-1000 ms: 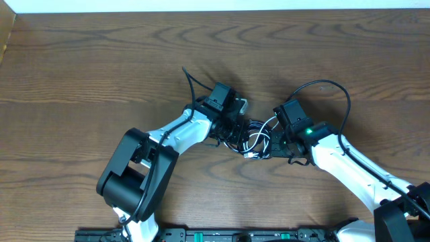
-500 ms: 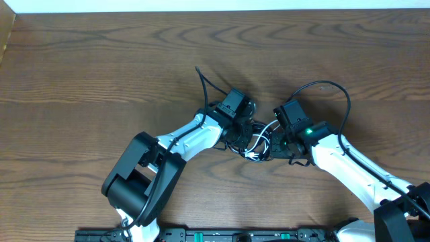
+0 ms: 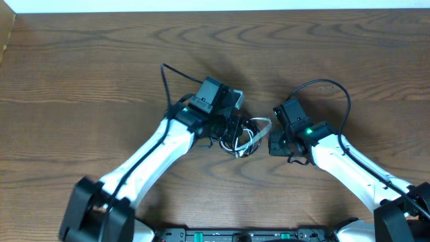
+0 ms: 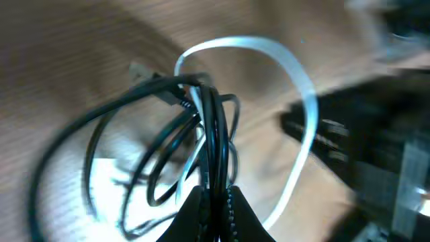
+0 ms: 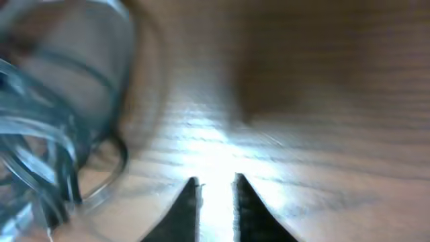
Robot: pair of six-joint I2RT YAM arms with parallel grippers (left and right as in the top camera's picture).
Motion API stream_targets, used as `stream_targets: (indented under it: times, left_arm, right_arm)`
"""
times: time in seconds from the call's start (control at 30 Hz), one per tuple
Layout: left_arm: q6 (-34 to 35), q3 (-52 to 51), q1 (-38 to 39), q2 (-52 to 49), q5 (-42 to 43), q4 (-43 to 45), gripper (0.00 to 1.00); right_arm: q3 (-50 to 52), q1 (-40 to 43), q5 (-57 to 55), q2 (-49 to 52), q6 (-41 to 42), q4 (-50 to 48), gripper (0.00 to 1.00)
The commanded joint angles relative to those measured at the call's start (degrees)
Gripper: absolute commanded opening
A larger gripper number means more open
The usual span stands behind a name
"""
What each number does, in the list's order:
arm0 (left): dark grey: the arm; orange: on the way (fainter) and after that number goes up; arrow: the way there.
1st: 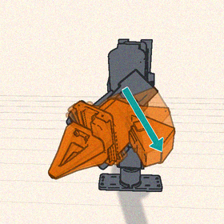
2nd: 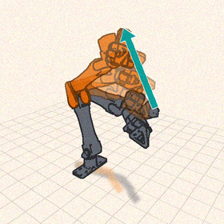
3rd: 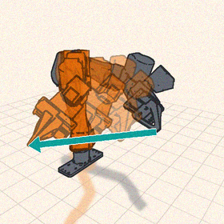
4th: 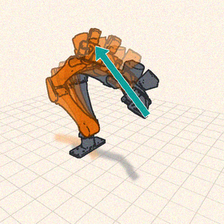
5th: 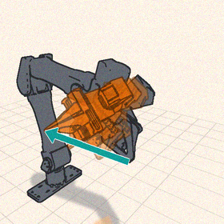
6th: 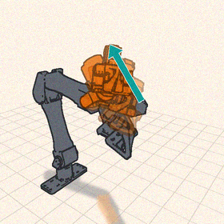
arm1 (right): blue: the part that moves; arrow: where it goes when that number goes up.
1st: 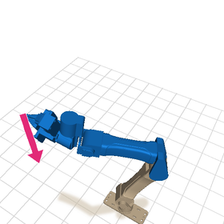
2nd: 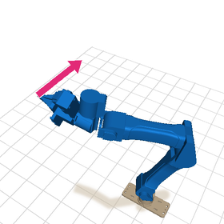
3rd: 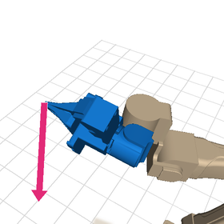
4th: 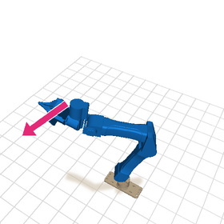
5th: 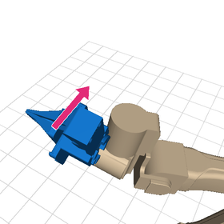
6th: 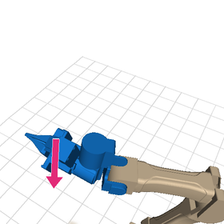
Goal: Untangle cables
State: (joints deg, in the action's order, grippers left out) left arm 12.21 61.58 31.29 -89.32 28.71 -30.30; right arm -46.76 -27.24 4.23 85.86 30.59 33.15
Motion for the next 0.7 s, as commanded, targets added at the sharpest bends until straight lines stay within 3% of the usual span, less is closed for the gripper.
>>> stream_targets:
  times: [0.0, 0.2, 0.37, 0.67]
  left_arm:
    - [0.5, 0.6, 0.0, 1.4, 3.2, -1.2, 0.08]
    - [0.5, 0.5, 0.0, 1.3, 3.3, -2.1, 0.07]
    - [0.5, 0.5, 0.0, 1.3, 5.8, -1.6, 0.07]
    - [1.0, 0.6, 0.0, 2.0, 12.9, 1.3, 0.08]
  right_arm:
    - [-0.4, -0.2, 7.6, -0.3, -2.6, -3.3, 0.24]
    - [-0.3, -0.2, 20.1, -0.3, -6.0, -10.7, 0.26]
    - [-0.3, -0.3, 17.7, -0.3, -6.0, -11.1, 0.22]
    - [0.1, -1.7, 9.3, 3.4, -6.0, -11.2, 0.23]
